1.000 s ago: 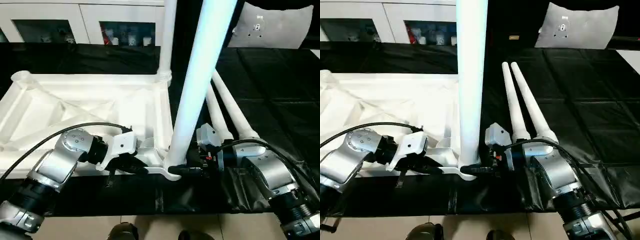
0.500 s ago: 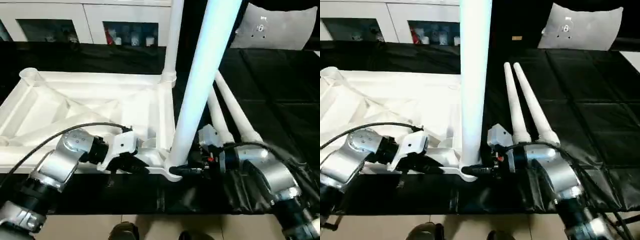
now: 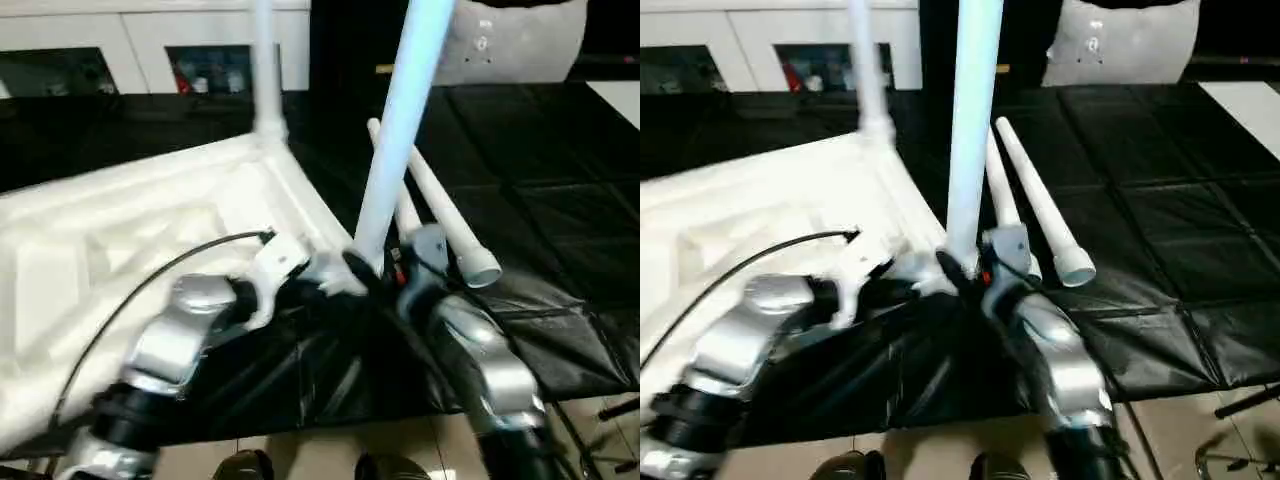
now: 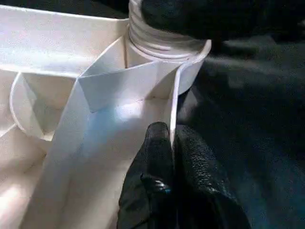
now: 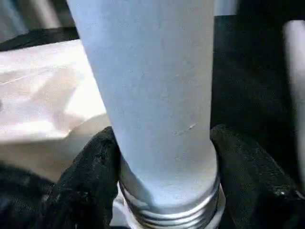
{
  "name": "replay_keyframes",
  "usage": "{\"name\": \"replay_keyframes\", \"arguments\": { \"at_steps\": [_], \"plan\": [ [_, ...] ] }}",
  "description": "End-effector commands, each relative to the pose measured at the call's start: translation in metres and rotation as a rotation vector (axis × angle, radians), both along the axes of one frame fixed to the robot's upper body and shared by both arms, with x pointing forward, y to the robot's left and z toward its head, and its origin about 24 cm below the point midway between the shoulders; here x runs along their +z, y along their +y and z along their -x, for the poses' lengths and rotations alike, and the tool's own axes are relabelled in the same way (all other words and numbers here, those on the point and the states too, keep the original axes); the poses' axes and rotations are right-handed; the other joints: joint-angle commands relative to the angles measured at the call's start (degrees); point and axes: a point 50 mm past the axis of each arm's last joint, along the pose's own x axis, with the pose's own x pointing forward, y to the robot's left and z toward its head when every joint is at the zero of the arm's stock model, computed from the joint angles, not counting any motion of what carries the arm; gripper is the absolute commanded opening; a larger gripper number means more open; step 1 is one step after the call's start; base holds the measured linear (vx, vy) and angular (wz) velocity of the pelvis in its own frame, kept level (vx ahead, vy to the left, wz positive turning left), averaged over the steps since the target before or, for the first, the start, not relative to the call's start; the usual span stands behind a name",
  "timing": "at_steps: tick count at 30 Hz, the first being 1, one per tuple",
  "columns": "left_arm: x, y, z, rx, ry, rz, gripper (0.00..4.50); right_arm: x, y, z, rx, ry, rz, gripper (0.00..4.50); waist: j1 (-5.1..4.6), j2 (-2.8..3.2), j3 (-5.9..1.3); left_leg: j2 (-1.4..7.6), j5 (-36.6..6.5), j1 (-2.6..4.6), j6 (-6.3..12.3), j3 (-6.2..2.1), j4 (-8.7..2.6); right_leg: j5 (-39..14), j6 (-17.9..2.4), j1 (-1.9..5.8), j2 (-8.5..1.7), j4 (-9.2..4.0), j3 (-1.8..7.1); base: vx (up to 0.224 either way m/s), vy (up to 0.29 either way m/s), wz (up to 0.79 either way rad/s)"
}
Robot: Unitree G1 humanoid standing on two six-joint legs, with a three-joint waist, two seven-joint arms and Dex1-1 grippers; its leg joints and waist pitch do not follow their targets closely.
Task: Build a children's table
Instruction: Rotate leg to tighten
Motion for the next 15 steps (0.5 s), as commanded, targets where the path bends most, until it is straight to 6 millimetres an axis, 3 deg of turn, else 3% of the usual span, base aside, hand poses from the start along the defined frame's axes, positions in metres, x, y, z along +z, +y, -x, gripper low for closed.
{"name": "replay_keyframes", "arguments": {
  "at_steps": [1, 3, 6, 10, 12, 15],
  "plan": [
    [0.017, -0.024, -0.008, 0.076, -0.078, 0.078, 0.00, -0.022, 0.055, 0.018, 0.169, 0.175, -0.041, 2.62, 0.01, -0.85, -1.68, 3.55, -16.1, 0.38, 0.66, -2.22, -4.93, -26.5, -6.6, 1.02, -5.24, -6.09, 3.29, 0.000, 0.000, 0.00],
    [0.018, -0.029, -0.007, 0.073, -0.085, 0.069, 0.00, -0.020, 0.059, 0.015, 0.147, 0.165, -0.031, 2.62, 0.02, -0.65, -1.85, 3.64, -14.2, 0.41, 1.37, -1.99, -4.96, -21.3, -6.6, 1.10, -5.04, -5.90, 3.26, 0.000, 0.000, 0.00],
    [0.019, -0.029, 0.000, 0.015, -0.076, 0.045, 0.00, -0.015, 0.056, 0.012, 0.147, 0.117, -0.040, 3.31, 0.16, -0.63, -2.17, 3.75, -10.5, 0.23, 2.62, -1.80, -4.84, -13.7, -7.7, 1.45, -4.87, -5.30, 3.18, 0.000, 0.000, 0.00],
    [0.016, -0.017, 0.001, 0.008, -0.067, 0.005, 0.00, -0.011, 0.040, 0.009, 0.151, 0.069, -0.026, 3.60, 0.03, -0.63, -2.89, 3.63, -3.2, -0.11, 5.33, -1.58, -4.10, 0.8, -11.4, 2.35, -4.70, -3.83, 2.89, 0.000, 0.000, 0.00],
    [0.013, -0.009, 0.002, -0.009, -0.065, -0.019, 0.00, -0.008, 0.028, 0.007, 0.162, 0.041, -0.014, 3.74, 0.04, -0.56, -2.79, 3.65, -3.0, -0.08, 6.23, -1.49, -4.01, 2.9, -12.7, 2.45, -4.75, -3.74, 2.78, 0.000, 0.000, 0.00],
    [0.010, 0.001, 0.004, -0.043, -0.059, -0.053, 0.00, -0.003, 0.014, 0.007, 0.203, 0.000, 0.001, 4.08, 0.04, -0.42, -2.75, 3.82, -4.9, 0.09, 6.36, -1.46, -4.10, 0.3, -13.2, 2.62, -4.83, -3.99, 2.77, 0.000, 0.000, 0.00]
  ]
}}
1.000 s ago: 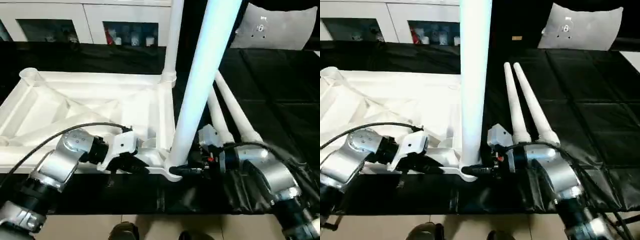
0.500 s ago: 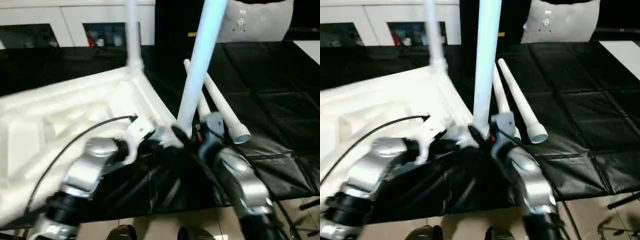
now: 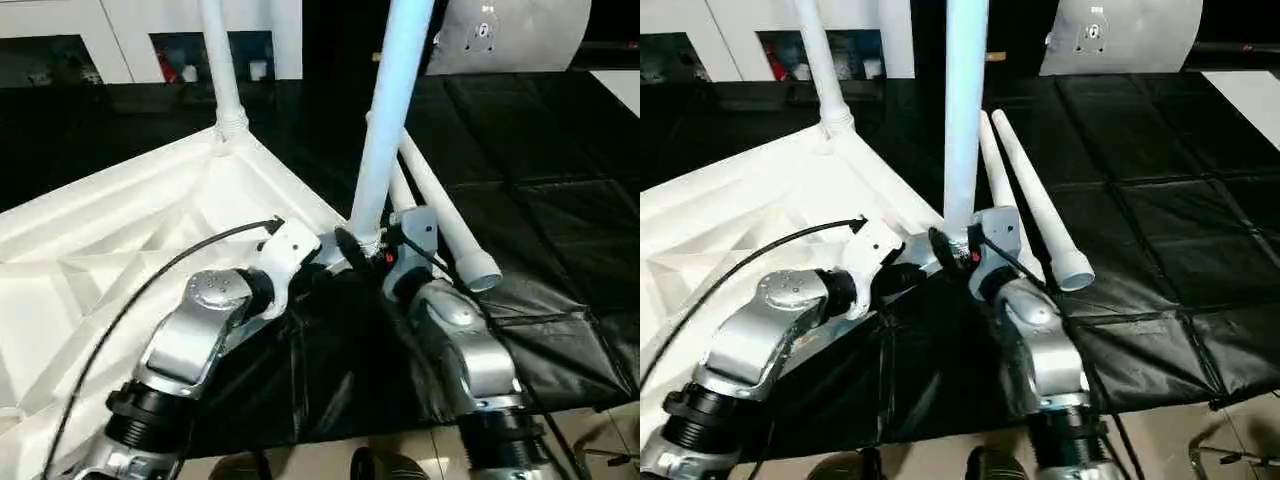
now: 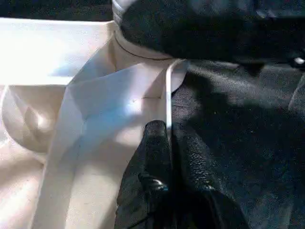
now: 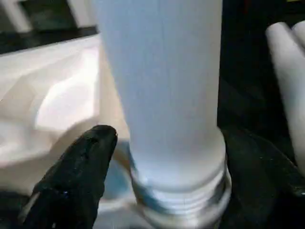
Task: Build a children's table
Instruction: Rotate leg to tighten
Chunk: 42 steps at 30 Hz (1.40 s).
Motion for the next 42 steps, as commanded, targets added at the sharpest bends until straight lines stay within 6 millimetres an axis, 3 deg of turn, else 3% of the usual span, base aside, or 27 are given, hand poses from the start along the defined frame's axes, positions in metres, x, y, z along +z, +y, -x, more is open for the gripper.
{"name": "replay_keyframes", "arguments": {
  "at_steps": [1, 4, 11, 16, 22, 29, 42],
  "plan": [
    [-0.003, 0.003, 0.004, -0.054, 0.008, -0.012, 0.00, -0.005, 0.010, 0.009, 0.153, 0.028, -0.013, 4.14, 0.26, 0.08, -2.92, 3.78, -5.5, 0.61, 5.89, -1.44, -3.24, -0.7, -13.6, 2.98, -4.96, -3.38, 3.05, 0.000, 0.000, 0.00],
    [-0.005, 0.021, 0.006, -0.143, 0.026, -0.070, 0.00, 0.007, -0.010, 0.013, 0.335, -0.033, 0.050, 4.44, 0.42, 0.21, -2.97, 3.85, -5.9, 0.79, 6.03, -1.44, -3.16, -1.1, -13.9, 2.97, -4.93, -3.36, 3.04, 0.000, 0.000, 0.00],
    [-0.005, 0.039, 0.011, -0.356, 0.075, -0.131, 0.00, 0.018, -0.032, 0.011, 0.559, -0.046, 0.151, 4.44, 0.70, 0.26, -3.27, 3.86, -4.0, 0.82, 7.31, -1.44, -2.76, 1.8, -16.1, 3.08, -4.97, -2.67, 2.88, 0.000, 0.000, 0.00],
    [-0.004, 0.047, 0.017, -0.519, 0.112, -0.160, 0.00, 0.018, -0.036, 0.011, 0.708, -0.035, 0.226, 4.44, 1.13, 0.17, -3.17, 3.93, -5.2, 0.99, 7.05, -1.30, -2.69, -1.0, -16.5, 2.86, -5.17, -2.84, 2.96, 0.000, 0.000, 0.00],
    [-0.002, 0.051, 0.017, -0.620, 0.135, -0.186, 0.00, 0.018, -0.033, 0.009, 0.873, -0.009, 0.255, 4.44, 1.93, 0.07, -3.22, 4.23, -5.0, 1.16, 6.54, -1.14, -2.65, -0.3, -17.3, 2.69, -5.16, -2.44, 2.93, 0.000, 0.000, 0.00],
    [-0.001, 0.052, 0.013, -0.660, 0.130, -0.210, 0.00, 0.017, -0.032, 0.008, 1.003, 0.016, 0.301, 3.72, 2.31, -0.20, -3.11, 4.15, -5.7, 1.02, 6.17, -1.11, -2.56, -2.3, -17.1, 2.71, -5.38, -2.57, 3.04, 0.000, 0.000, 0.00],
    [-0.002, 0.052, 0.009, -0.678, 0.125, -0.216, 0.00, 0.014, -0.027, 0.006, 1.052, 0.016, 0.296, 2.78, 2.93, -0.05, -3.06, 4.28, -6.8, 1.04, 5.19, -1.11, -2.70, -4.5, -16.6, 2.54, -5.34, -2.70, 3.03, 0.000, 0.000, 0.00]
  ]
}}
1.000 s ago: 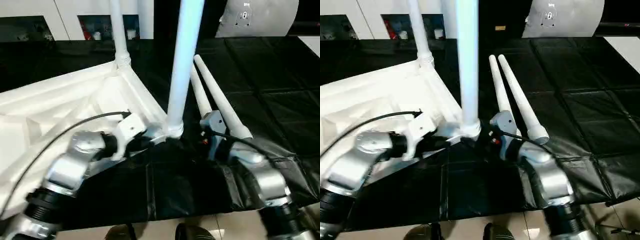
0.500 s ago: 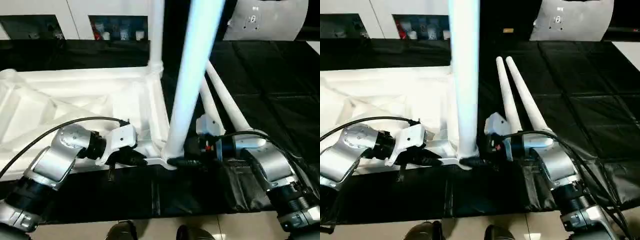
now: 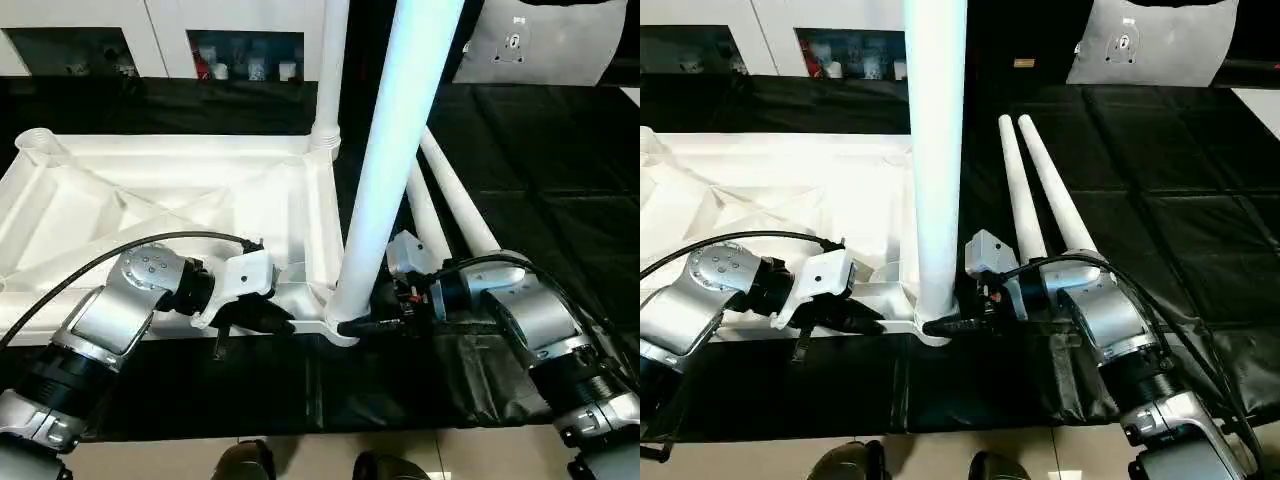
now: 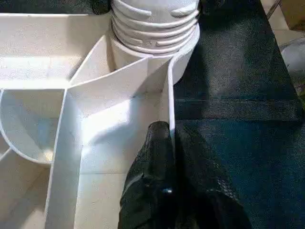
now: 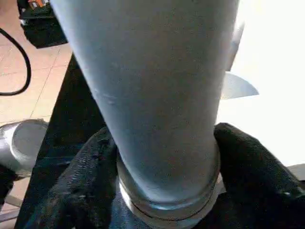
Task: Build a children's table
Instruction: Rotate leg to tighten
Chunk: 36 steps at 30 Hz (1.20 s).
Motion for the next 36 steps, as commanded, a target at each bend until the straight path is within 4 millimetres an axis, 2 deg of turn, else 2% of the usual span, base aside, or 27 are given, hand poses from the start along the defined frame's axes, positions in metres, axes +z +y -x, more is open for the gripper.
{"name": "replay_keyframes", "arguments": {
  "at_steps": [1, 5, 7, 8, 9, 12, 14, 15, 17, 19, 21, 22, 23, 25, 28, 29, 30, 31, 32, 36],
  "plan": [
    [-0.009, -0.003, 0.003, -0.034, 0.033, -0.038, 0.00, -0.003, 0.004, 0.004, 0.047, 0.013, 0.004, 2.78, -0.38, 0.10, -3.27, 4.12, -6.7, 1.28, 5.08, -1.10, -3.65, -4.5, -16.3, 2.60, -5.24, -3.34, 3.10, 0.000, 0.000, 0.00],
    [-0.011, -0.003, 0.004, 0.006, 0.032, -0.025, 0.00, -0.007, 0.006, 0.010, 0.045, 0.032, -0.016, 2.70, -0.33, 0.45, -3.27, 4.20, -7.0, 1.32, 4.87, -1.13, -3.68, -4.1, -16.5, 2.55, -5.24, -3.32, 3.11, 0.000, 0.000, 0.00],
    [-0.011, -0.004, 0.003, 0.034, 0.030, -0.014, 0.00, -0.008, 0.007, 0.013, 0.031, 0.043, -0.031, 2.70, -0.22, 0.33, -3.26, 4.29, -7.0, 1.36, 4.86, -1.16, -3.72, -3.3, -16.6, 2.55, -5.23, -3.28, 3.13, 0.000, 0.000, 0.00],
    [-0.011, -0.010, 0.000, 0.138, 0.029, 0.043, 0.00, -0.012, 0.012, 0.017, -0.052, 0.068, -0.075, 2.70, -0.26, 0.41, -3.12, 4.42, -7.1, 1.39, 4.63, -1.08, -3.86, -3.1, -16.8, 2.49, -5.29, -3.31, 3.27, 0.000, 0.000, 0.00],
    [-0.011, -0.010, 0.000, 0.138, 0.029, 0.043, 0.00, -0.012, 0.012, 0.017, -0.052, 0.068, -0.075, 2.70, -0.06, 0.38, -3.08, 4.39, -7.3, 1.37, 4.54, -1.20, -3.84, -3.6, -16.7, 2.47, -5.31, -3.40, 3.20, 0.000, 0.000, 0.00],
    [-0.009, -0.022, -0.005, 0.276, 0.031, 0.128, 0.00, -0.020, 0.024, 0.021, -0.215, 0.101, -0.114, 2.68, -0.37, 0.27, -2.45, 4.30, -11.8, 1.31, 2.83, -1.32, -4.49, -12.4, -15.1, 2.29, -5.46, -4.40, 3.32, 0.000, 0.000, 0.00],
    [-0.009, -0.032, -0.010, 0.360, 0.019, 0.161, 0.00, -0.028, 0.034, 0.022, -0.324, 0.124, -0.120, 2.68, -0.70, 0.05, -1.89, 4.16, -16.5, 1.36, 0.24, -1.73, -5.02, -23.6, -11.8, 2.07, -5.74, -5.34, 3.45, 0.000, 0.000, 0.00],
    [-0.009, -0.038, -0.011, 0.394, 0.023, 0.178, 0.00, -0.032, 0.040, 0.023, -0.376, 0.146, -0.124, 2.68, -0.90, 0.08, -1.54, 4.08, -19.6, 1.70, -0.88, -2.02, -5.22, -29.0, -10.2, 1.58, -5.82, -5.87, 3.44, 0.000, 0.000, 0.00],
    [-0.009, -0.051, -0.015, 0.465, 0.017, 0.203, 0.00, -0.037, 0.055, 0.024, -0.476, 0.189, -0.146, 2.67, -1.39, -0.06, -1.52, 3.89, -21.6, 1.86, -1.84, -2.44, -5.36, -34.2, -7.8, 1.42, -6.07, -6.38, 3.54, 0.000, 0.000, 0.00],
    [-0.009, -0.056, -0.016, 0.494, 0.013, 0.210, 0.00, -0.039, 0.061, 0.025, -0.515, 0.204, -0.152, 2.67, -1.81, -0.06, -1.52, 3.79, -22.5, 2.15, -1.75, -2.56, -5.39, -36.1, -6.5, 1.10, -6.15, -7.01, 3.57, 0.000, 0.000, 0.00],
    [-0.008, -0.069, -0.020, 0.590, -0.009, 0.218, 0.00, -0.041, 0.079, 0.023, -0.648, 0.230, -0.157, 2.67, -2.12, -0.04, -1.67, 3.75, -20.5, 1.84, -1.34, -2.51, -5.67, -34.2, -6.0, 1.32, -5.97, -7.12, 3.54, 0.000, 0.000, 0.00],
    [-0.008, -0.069, -0.020, 0.594, -0.010, 0.219, 0.00, -0.041, 0.080, 0.023, -0.653, 0.231, -0.157, 2.67, -2.20, 0.05, -1.73, 3.78, -20.0, 1.79, -1.42, -2.51, -5.83, -32.6, -6.1, 1.18, -5.83, -7.10, 3.49, 0.000, 0.000, 0.00],
    [-0.004, -0.076, -0.025, 0.670, -0.038, 0.235, 0.00, -0.041, 0.091, 0.018, -0.753, 0.248, -0.159, 2.67, -2.32, 0.38, -1.77, 3.79, -20.4, 1.78, -1.42, -2.56, -5.91, -31.9, -6.2, 1.18, -5.80, -7.07, 3.50, 0.000, 0.000, 0.00],
    [-0.002, -0.080, -0.027, 0.706, -0.051, 0.245, 0.00, -0.041, 0.098, 0.015, -0.807, 0.249, -0.150, 2.67, -2.62, 0.32, -1.82, 3.77, -21.8, 2.01, -2.10, -2.63, -6.00, -31.6, -6.2, 0.99, -5.70, -7.16, 3.40, 0.000, 0.000, 0.00],
    [0.002, -0.088, -0.028, 0.729, -0.066, 0.251, 0.00, -0.039, 0.104, 0.012, -0.860, 0.246, -0.150, 2.67, -2.87, 0.42, -1.96, 3.78, -21.6, 1.82, -2.22, -2.58, -6.24, -27.8, -6.0, 1.24, -5.51, -7.07, 3.37, 0.000, 0.000, 0.00],
    [0.003, -0.089, -0.029, 0.724, -0.074, 0.251, 0.00, -0.037, 0.103, 0.011, -0.859, 0.243, -0.162, 2.67, -2.90, 0.43, -1.98, 3.80, -21.3, 1.78, -2.05, -2.50, -6.26, -25.8, -6.2, 1.13, -5.45, -6.97, 3.53, 0.000, 0.000, 0.00],
    [0.004, -0.089, -0.029, 0.721, -0.078, 0.249, 0.00, -0.037, 0.102, 0.010, -0.859, 0.236, -0.167, 3.02, -2.84, 0.49, -2.18, 3.77, -21.2, 1.95, -1.75, -2.41, -6.14, -24.7, -6.4, 1.20, -5.43, -6.90, 3.62, 0.000, 0.000, 0.00],
    [0.004, -0.088, -0.029, 0.709, -0.085, 0.241, 0.00, -0.036, 0.098, 0.009, -0.853, 0.222, -0.170, 3.02, -2.85, 0.49, -2.18, 3.76, -20.7, 1.90, -1.61, -2.33, -6.12, -23.8, -6.5, 1.21, -5.44, -6.87, 3.68, 0.000, 0.000, 0.00],
    [0.003, -0.086, -0.028, 0.702, -0.090, 0.233, 0.00, -0.036, 0.094, 0.008, -0.853, 0.207, -0.169, 3.23, -2.76, 0.49, -2.28, 3.82, -18.7, 1.63, -1.15, -2.20, -6.10, -20.4, -7.1, 1.47, -5.42, -6.58, 3.74, 0.000, 0.000, 0.00],
    [0.001, -0.080, -0.025, 0.662, -0.091, 0.214, 0.00, -0.034, 0.081, 0.006, -0.834, 0.173, -0.173, 3.58, -2.68, 0.53, -2.58, 3.78, -16.0, 1.36, 0.14, -1.95, -5.79, -16.7, -8.4, 1.95, -5.47, -6.22, 3.73, 0.000, 0.000, 0.00]
  ]
}}
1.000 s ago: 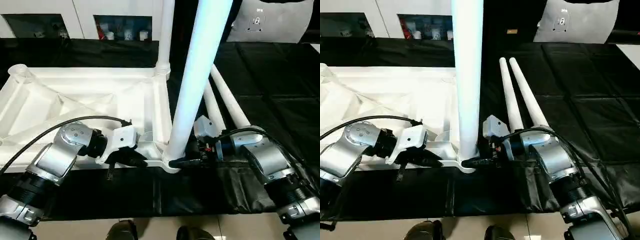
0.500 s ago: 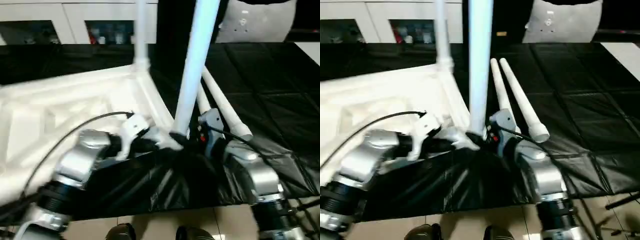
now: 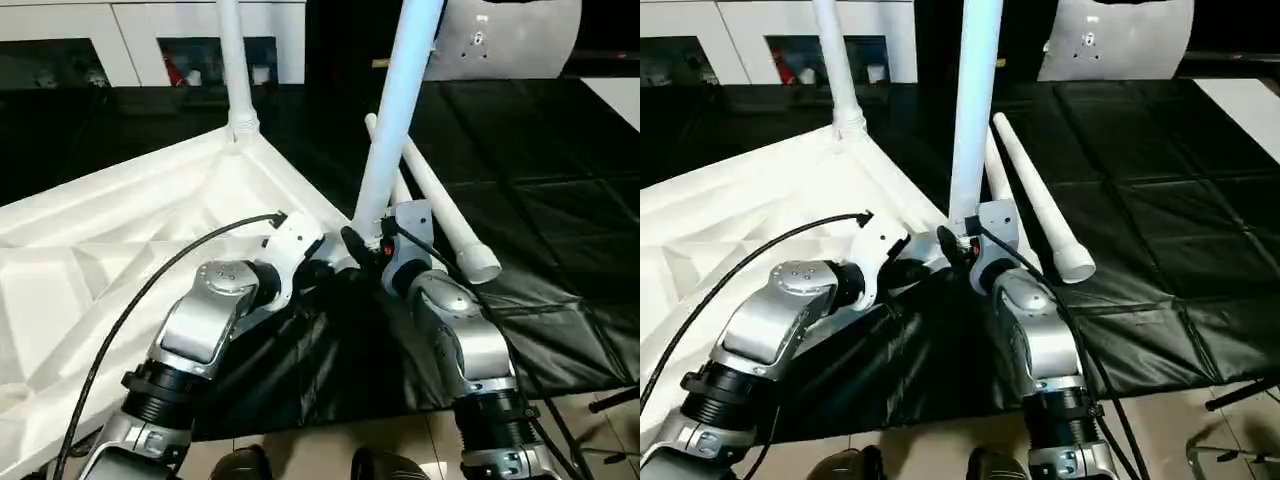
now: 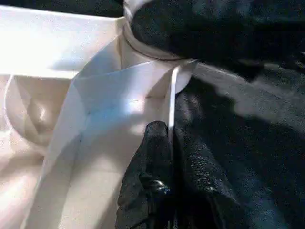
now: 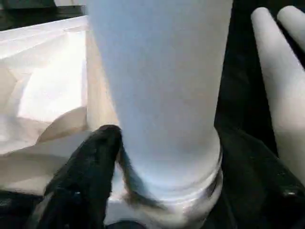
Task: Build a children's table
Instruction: Rotate leg to tighten
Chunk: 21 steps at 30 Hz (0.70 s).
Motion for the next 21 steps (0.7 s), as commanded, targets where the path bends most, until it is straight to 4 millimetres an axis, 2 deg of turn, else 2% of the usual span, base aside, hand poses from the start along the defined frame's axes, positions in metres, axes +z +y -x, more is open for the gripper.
{"name": "replay_keyframes", "arguments": {
  "at_steps": [1, 2, 3, 4, 5, 6, 7, 8, 9, 10, 11, 13, 14, 15, 16, 17, 18, 21],
  "plan": [
    [0.010, -0.014, -0.003, -0.032, -0.064, 0.011, 0.00, -0.020, 0.043, 0.022, 0.274, 0.113, -0.039, 3.72, 0.31, 0.35, -2.75, 4.19, -15.0, 0.46, 0.67, -2.11, -4.66, -16.4, -8.8, 1.68, -5.36, -4.30, 3.26, 0.000, 0.000, 0.00],
    [0.008, -0.007, 0.001, -0.076, -0.061, -0.003, 0.00, -0.016, 0.031, 0.021, 0.323, 0.067, -0.018, 3.85, 0.26, 0.41, -2.99, 4.19, -12.6, 0.17, 1.41, -2.12, -4.43, -13.1, -9.9, 2.03, -5.31, -3.92, 3.07, 0.000, 0.000, 0.00],
    [0.007, -0.003, 0.002, -0.096, -0.060, -0.012, 0.00, -0.013, 0.026, 0.020, 0.343, 0.050, -0.013, 3.85, 0.23, 0.38, -3.16, 4.12, -11.7, 0.04, 1.79, -2.08, -4.26, -11.8, -10.1, 2.20, -5.29, -3.81, 2.97, 0.000, 0.000, 0.00],
    [0.006, 0.002, 0.004, -0.120, -0.059, -0.023, 0.00, -0.010, 0.019, 0.020, 0.371, 0.028, -0.006, 3.93, 0.08, 0.33, -3.47, 4.08, -8.8, -0.26, 2.87, -2.03, -3.89, -7.2, -10.7, 2.66, -5.32, -3.20, 2.92, 0.000, 0.000, 0.00],
    [0.004, 0.009, 0.006, -0.157, -0.059, -0.041, 0.00, -0.005, 0.009, 0.019, 0.414, -0.009, 0.004, 4.01, 0.21, 0.53, -3.52, 4.11, -7.6, -0.13, 3.47, -2.04, -3.72, -5.0, -11.1, 2.55, -5.20, -3.03, 2.84, 0.053, -0.025, -0.02],
    [0.004, 0.009, 0.006, -0.159, -0.058, -0.042, 0.00, -0.005, 0.008, 0.019, 0.416, -0.011, 0.005, 4.15, 0.14, 0.58, -3.74, 4.10, -3.7, 0.14, 5.32, -1.48, -3.04, 3.1, -13.9, 2.46, -5.03, -2.27, 2.91, 0.053, -0.025, -0.02],
    [0.003, 0.013, 0.008, -0.187, -0.055, -0.048, 0.00, -0.002, 0.002, 0.017, 0.439, -0.031, 0.020, 4.15, 0.14, 0.58, -3.74, 4.10, -3.7, 0.14, 5.32, -1.48, -3.04, 3.1, -13.9, 2.46, -5.03, -2.27, 2.91, 0.000, 0.000, 0.00],
    [0.001, 0.021, 0.011, -0.266, -0.055, -0.059, 0.00, 0.004, -0.010, 0.015, 0.505, -0.066, 0.059, 4.36, 0.39, 0.71, -3.88, 4.01, -1.7, 0.04, 6.63, -1.54, -2.77, 7.8, -15.6, 2.86, -4.86, -1.87, 2.54, 0.000, 0.000, 0.00],
    [0.000, 0.022, 0.012, -0.283, -0.053, -0.058, 0.00, 0.004, -0.012, 0.014, 0.516, -0.071, 0.068, 4.36, 0.21, 0.63, -3.96, 3.95, -1.4, -0.11, 6.99, -1.47, -2.65, 8.9, -16.0, 3.04, -4.81, -1.54, 2.56, 0.000, 0.000, 0.00],
    [-0.001, 0.028, 0.016, -0.353, -0.041, -0.065, 0.00, 0.008, -0.020, 0.013, 0.571, -0.086, 0.101, 4.36, 0.46, 0.83, -4.06, 3.98, -0.9, 0.14, 7.82, -1.43, -2.42, 10.3, -16.6, 2.87, -4.77, -1.40, 2.47, 0.000, 0.000, 0.00],
    [-0.003, 0.033, 0.018, -0.389, -0.034, -0.086, 0.00, 0.009, -0.024, 0.013, 0.609, -0.092, 0.121, 4.36, 0.47, 0.91, -4.07, 4.04, -0.4, 0.06, 8.46, -1.41, -2.33, 10.9, -17.3, 2.80, -4.77, -1.16, 2.44, 0.000, 0.000, 0.00],
    [-0.005, 0.040, 0.020, -0.447, -0.015, -0.112, 0.00, 0.012, -0.030, 0.014, 0.685, -0.095, 0.152, 4.36, 0.42, 0.86, -3.82, 4.22, -1.1, 0.05, 8.63, -1.37, -2.39, 9.8, -17.7, 2.61, -4.76, -1.22, 2.43, 0.000, 0.000, 0.00],
    [-0.005, 0.043, 0.021, -0.470, -0.005, -0.115, 0.00, 0.012, -0.033, 0.014, 0.717, -0.094, 0.164, 4.36, 0.80, 0.97, -3.52, 4.39, -3.7, 0.32, 7.95, -1.25, -2.50, 5.2, -17.8, 2.39, -4.85, -1.53, 2.55, 0.000, 0.000, 0.00],
    [-0.005, 0.047, 0.022, -0.501, 0.011, -0.121, 0.00, 0.013, -0.037, 0.015, 0.768, -0.094, 0.189, 4.36, 1.04, 1.00, -3.43, 4.45, -4.6, 0.42, 7.49, -1.25, -2.54, 3.3, -17.6, 2.30, -4.92, -1.70, 2.54, 0.000, 0.000, 0.00],
    [-0.005, 0.052, 0.023, -0.533, 0.031, -0.124, 0.00, 0.014, -0.040, 0.016, 0.815, -0.093, 0.213, 4.36, 1.38, 0.71, -3.40, 4.41, -6.6, 0.58, 6.58, -1.24, -2.62, -0.5, -17.2, 2.35, -4.99, -1.81, 2.50, 0.000, 0.000, 0.00],
    [-0.005, 0.055, 0.024, -0.559, 0.047, -0.134, 0.00, 0.015, -0.043, 0.016, 0.851, -0.092, 0.236, 4.36, 1.48, 0.84, -3.20, 4.59, -7.7, 0.69, 5.96, -1.14, -2.80, -2.6, -16.9, 2.07, -4.92, -1.98, 2.58, 0.000, 0.000, 0.00],
    [-0.004, 0.061, 0.026, -0.610, 0.064, -0.156, 0.00, 0.016, -0.046, 0.016, 0.898, -0.091, 0.267, 4.36, 1.48, 0.68, -3.08, 4.68, -8.4, 0.78, 5.61, -1.09, -2.88, -3.7, -16.8, 1.98, -4.94, -2.15, 2.65, 0.000, 0.000, 0.00],
    [-0.003, 0.066, 0.027, -0.651, 0.081, -0.164, 0.00, 0.016, -0.048, 0.015, 0.934, -0.089, 0.281, 4.36, 1.65, 0.78, -3.11, 4.70, -9.4, 0.93, 4.50, -1.12, -2.95, -6.4, -16.2, 1.84, -5.06, -2.29, 2.69, 0.000, 0.000, 0.00]
  ]
}}
